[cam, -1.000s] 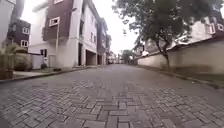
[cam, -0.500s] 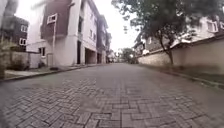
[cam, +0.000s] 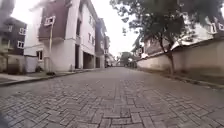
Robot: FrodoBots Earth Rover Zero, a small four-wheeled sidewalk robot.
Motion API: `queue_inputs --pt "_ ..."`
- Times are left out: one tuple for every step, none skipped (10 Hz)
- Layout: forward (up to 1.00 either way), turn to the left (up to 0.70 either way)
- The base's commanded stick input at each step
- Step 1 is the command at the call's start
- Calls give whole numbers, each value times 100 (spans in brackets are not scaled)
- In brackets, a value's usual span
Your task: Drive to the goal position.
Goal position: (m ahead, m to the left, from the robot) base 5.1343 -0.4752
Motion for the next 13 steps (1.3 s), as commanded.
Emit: queue_inputs --pt "70 -35" --pt "70 -25" --pt "70 -13" --pt "70 -1" --pt "70 0" --pt "70 0" --pt "70 0" --pt "70 0" --pt "70 0" --pt "70 0" --pt "70 0" --pt "70 0" --pt "70 0"
